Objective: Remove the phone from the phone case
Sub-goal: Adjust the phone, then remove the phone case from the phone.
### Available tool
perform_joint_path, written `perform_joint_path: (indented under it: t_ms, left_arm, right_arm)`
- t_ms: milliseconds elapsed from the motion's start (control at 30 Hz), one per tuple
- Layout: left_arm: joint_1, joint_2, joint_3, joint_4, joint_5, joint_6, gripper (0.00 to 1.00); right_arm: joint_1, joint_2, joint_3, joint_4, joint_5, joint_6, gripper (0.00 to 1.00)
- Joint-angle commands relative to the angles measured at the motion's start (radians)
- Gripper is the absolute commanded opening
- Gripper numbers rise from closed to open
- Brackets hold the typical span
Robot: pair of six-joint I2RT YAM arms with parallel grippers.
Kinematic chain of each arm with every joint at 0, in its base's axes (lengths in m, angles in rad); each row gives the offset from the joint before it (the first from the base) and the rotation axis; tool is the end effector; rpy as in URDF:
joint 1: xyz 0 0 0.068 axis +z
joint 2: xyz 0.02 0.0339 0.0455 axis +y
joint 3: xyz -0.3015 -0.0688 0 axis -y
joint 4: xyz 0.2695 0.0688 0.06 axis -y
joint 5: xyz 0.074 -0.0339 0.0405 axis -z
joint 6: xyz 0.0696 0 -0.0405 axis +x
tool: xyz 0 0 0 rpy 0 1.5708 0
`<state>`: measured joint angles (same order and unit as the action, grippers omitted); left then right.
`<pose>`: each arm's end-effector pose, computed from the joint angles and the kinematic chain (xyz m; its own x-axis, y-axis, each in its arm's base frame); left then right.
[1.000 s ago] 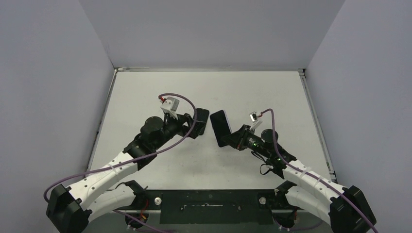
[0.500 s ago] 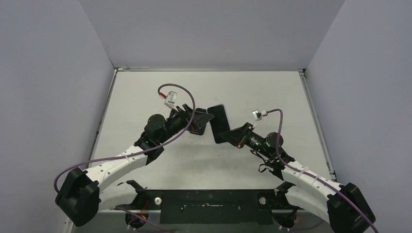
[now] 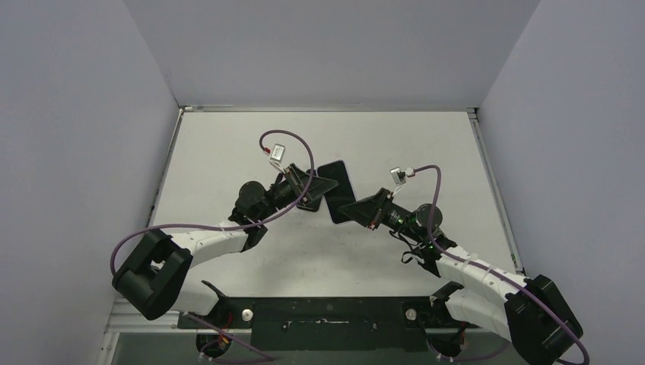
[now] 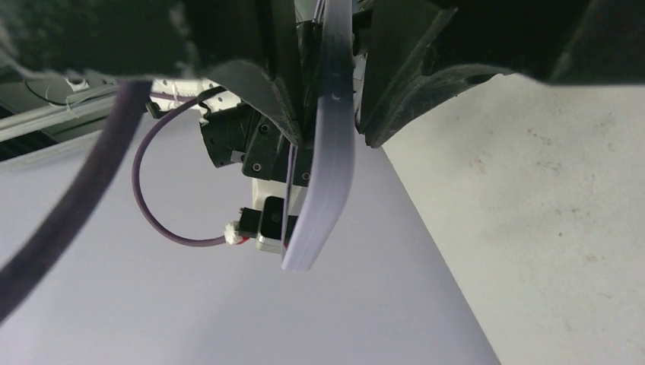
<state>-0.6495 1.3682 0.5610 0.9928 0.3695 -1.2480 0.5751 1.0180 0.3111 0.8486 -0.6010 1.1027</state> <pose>0.2441 -0.2169 0.2813 -0.7563 -0.5361 -0.3750 0.4079 0.0616 -0.9109 0.1764 0.1612 0.2592 -0.7661 0.3806 -0.5179 -0.5201 0.1063 0.8475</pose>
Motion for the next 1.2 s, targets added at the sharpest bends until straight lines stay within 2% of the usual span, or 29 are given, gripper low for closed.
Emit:
perform_joint_path:
  t_ms: [0,100,133,200,333,433,500,567,733,1000,1167]
  left_arm:
    - [0.016,0.011,0.01,0.218,0.063,-0.076,0.21]
    - [0.021,-0.002,0.012,0.214,0.062,-0.085,0.0]
    - [0.024,-0.009,0.011,0.21,0.055,-0.091,0.0]
    - [0.031,-0.03,0.01,0.195,0.04,-0.097,0.0]
    - [0.037,-0.102,0.016,0.09,-0.023,-0.072,0.0]
    - [0.037,-0.172,0.012,-0.011,-0.105,-0.056,0.0]
    - [0.036,-0.224,0.025,-0.145,-0.171,-0.047,0.0]
    - [0.036,-0.268,0.045,-0.245,-0.232,-0.031,0.0]
    - [0.035,-0.317,0.054,-0.28,-0.315,-0.047,0.0]
    - [0.005,-0.351,0.029,-0.276,-0.408,-0.112,0.0]
    - [-0.033,-0.353,0.007,-0.253,-0.458,-0.135,0.0]
  right_arm:
    - [-0.008,0.014,0.07,0.173,-0.036,0.005,0.0]
    - [-0.008,0.027,0.078,0.175,-0.046,-0.002,0.0]
    - [-0.008,0.028,0.08,0.172,-0.046,-0.006,0.0]
    - [-0.008,0.026,0.088,0.155,-0.038,-0.02,0.07]
    - [-0.007,0.001,0.088,0.1,-0.007,-0.053,0.41]
    - [0.0,-0.024,0.086,0.063,0.009,-0.077,0.58]
    - [0.015,-0.042,0.087,0.033,0.027,-0.1,0.67]
    - [0.04,-0.057,0.091,-0.005,0.053,-0.128,0.74]
    - [0.104,-0.06,0.088,-0.012,0.114,-0.147,0.76]
    - [0.165,0.037,0.107,0.121,0.144,-0.13,0.76]
    - [0.176,0.103,0.122,0.207,0.157,-0.113,0.68]
